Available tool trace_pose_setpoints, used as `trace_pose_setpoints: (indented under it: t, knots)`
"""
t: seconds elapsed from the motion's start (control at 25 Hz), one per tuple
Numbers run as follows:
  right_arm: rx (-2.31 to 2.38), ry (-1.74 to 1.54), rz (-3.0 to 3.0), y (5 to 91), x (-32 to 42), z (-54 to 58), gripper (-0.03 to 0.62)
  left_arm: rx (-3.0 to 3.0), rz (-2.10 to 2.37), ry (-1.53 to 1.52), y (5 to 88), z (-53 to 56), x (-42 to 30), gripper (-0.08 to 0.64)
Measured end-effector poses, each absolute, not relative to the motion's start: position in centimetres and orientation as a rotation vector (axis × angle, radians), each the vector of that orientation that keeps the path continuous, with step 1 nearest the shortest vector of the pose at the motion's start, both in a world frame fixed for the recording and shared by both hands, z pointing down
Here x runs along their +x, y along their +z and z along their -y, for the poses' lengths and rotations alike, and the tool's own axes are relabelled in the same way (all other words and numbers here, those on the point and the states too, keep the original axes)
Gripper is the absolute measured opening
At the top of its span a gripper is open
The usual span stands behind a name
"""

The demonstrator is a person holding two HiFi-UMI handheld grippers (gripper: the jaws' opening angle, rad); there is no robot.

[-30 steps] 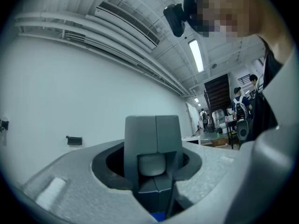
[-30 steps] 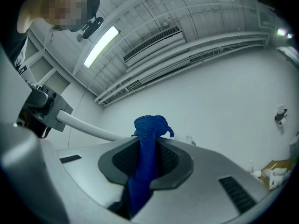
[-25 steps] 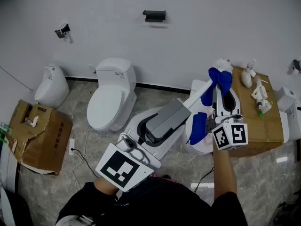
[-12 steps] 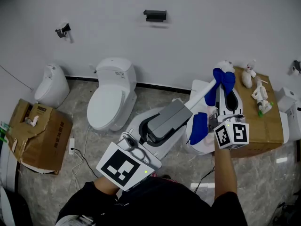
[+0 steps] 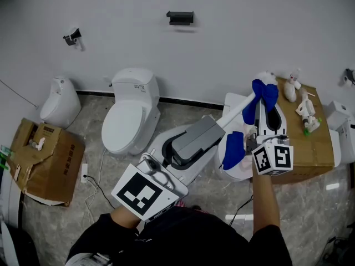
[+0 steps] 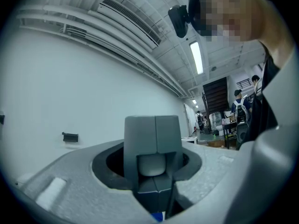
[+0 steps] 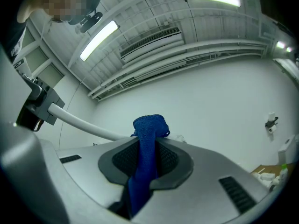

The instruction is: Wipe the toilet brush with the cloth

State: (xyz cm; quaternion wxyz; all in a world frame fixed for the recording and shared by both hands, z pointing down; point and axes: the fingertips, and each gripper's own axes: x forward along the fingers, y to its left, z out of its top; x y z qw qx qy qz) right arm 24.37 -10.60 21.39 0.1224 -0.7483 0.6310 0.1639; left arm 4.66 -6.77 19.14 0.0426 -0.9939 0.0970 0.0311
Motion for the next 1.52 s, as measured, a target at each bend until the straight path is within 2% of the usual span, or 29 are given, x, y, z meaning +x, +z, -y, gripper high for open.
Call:
trace_pose_setpoints:
  t: [0.68,1.52]
  knots:
    - [-2.129,0.441,-1.872,22.0,23.8,9.4,0.066,-3.018,-0.335,0.114,19.1,8.7,5.3,0.179]
    - [-1.964,0.449,-2.116,24.5,15.6,9.5,0.066,-3.003,-0.35,0.156,18.5,8.7,4.5,0.179]
